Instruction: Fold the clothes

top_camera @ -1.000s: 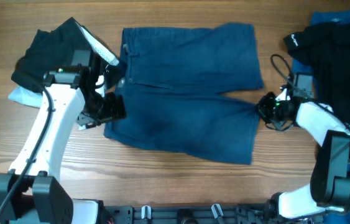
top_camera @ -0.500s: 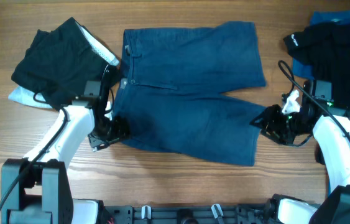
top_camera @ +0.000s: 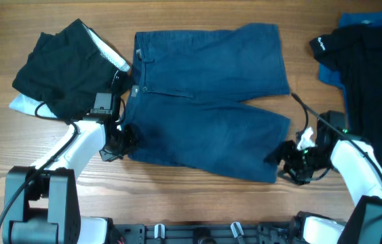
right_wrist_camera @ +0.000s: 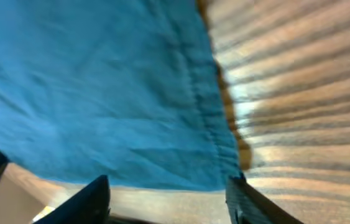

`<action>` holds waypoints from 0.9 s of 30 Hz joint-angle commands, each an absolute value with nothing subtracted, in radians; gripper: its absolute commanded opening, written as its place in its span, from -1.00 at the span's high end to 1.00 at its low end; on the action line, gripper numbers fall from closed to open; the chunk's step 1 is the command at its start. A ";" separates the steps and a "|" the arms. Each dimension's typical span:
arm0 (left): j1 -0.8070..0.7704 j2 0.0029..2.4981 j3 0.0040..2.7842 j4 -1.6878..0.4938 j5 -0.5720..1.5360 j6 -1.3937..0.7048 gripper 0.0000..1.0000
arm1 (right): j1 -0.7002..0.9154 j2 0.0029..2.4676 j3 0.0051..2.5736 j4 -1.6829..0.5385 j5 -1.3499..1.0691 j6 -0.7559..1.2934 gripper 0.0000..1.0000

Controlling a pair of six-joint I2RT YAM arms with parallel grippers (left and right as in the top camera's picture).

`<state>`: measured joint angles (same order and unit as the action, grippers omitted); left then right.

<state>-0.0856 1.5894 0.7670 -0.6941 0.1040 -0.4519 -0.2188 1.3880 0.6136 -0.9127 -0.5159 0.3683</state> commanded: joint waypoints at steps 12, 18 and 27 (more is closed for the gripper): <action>-0.080 1.617 0.749 -0.698 0.146 -0.464 0.92 | -0.213 1.384 0.384 -0.688 -0.603 0.484 -0.01; -0.080 1.616 0.749 -0.707 0.149 -0.453 0.92 | -0.213 1.383 0.397 -0.635 -0.637 0.470 0.91; -0.080 1.611 0.752 -0.712 0.149 -0.449 0.92 | -0.214 1.383 0.504 -0.773 -0.559 0.447 -0.23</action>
